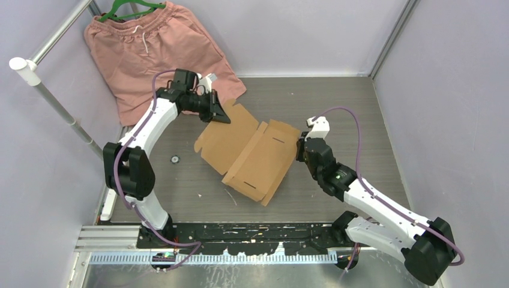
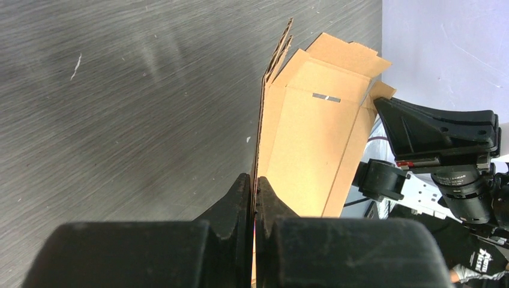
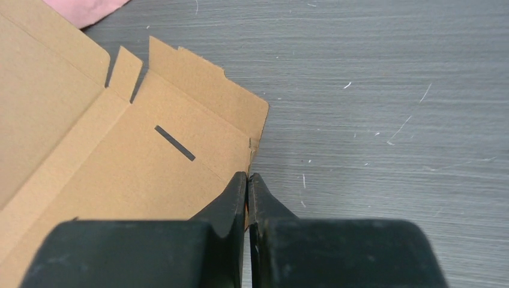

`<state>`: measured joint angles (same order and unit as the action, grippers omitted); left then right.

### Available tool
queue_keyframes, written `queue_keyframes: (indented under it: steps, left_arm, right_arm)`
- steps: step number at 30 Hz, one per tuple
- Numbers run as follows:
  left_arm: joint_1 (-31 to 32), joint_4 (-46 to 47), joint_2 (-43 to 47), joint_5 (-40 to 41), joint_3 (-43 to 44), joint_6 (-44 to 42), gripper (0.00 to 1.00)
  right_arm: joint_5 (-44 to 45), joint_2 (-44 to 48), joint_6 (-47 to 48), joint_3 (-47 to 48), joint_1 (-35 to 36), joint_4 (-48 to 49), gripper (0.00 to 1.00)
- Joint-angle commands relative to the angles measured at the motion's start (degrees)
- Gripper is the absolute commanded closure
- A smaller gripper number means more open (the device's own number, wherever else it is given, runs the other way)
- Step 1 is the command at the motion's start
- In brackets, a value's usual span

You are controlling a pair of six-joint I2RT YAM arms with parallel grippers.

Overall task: Fold the paper box
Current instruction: Fold the paper box at the center of the board.

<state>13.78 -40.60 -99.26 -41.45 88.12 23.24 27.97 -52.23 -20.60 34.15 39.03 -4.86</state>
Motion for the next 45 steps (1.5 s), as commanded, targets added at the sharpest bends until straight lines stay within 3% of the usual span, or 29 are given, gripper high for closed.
queue_keyframes:
  steps: [1, 18, 31, 45]
  left_arm:
    - [-0.87, -1.76, -0.05, 1.91, 4.58, -1.18, 0.95]
    - [-0.77, -7.41, -3.64, 5.58, 9.53, -6.81, 0.96]
    - [0.77, -3.56, 0.03, -1.13, 10.26, -8.6, 0.95]
    - [5.46, -1.46, 3.11, -3.51, 8.22, -10.27, 0.94]
  right_arm:
    - [0.55, -0.37, 8.66, 4.64, 0.0, -2.63, 0.98]
    - [-19.75, -1.96, 13.25, 8.01, 0.0, -3.12, 0.96]
    - [-20.3, -15.55, 13.42, 18.18, 0.5, -14.27, 0.96]
    - [-21.99, -29.52, 10.69, 22.08, 0.48, -15.55, 0.97]
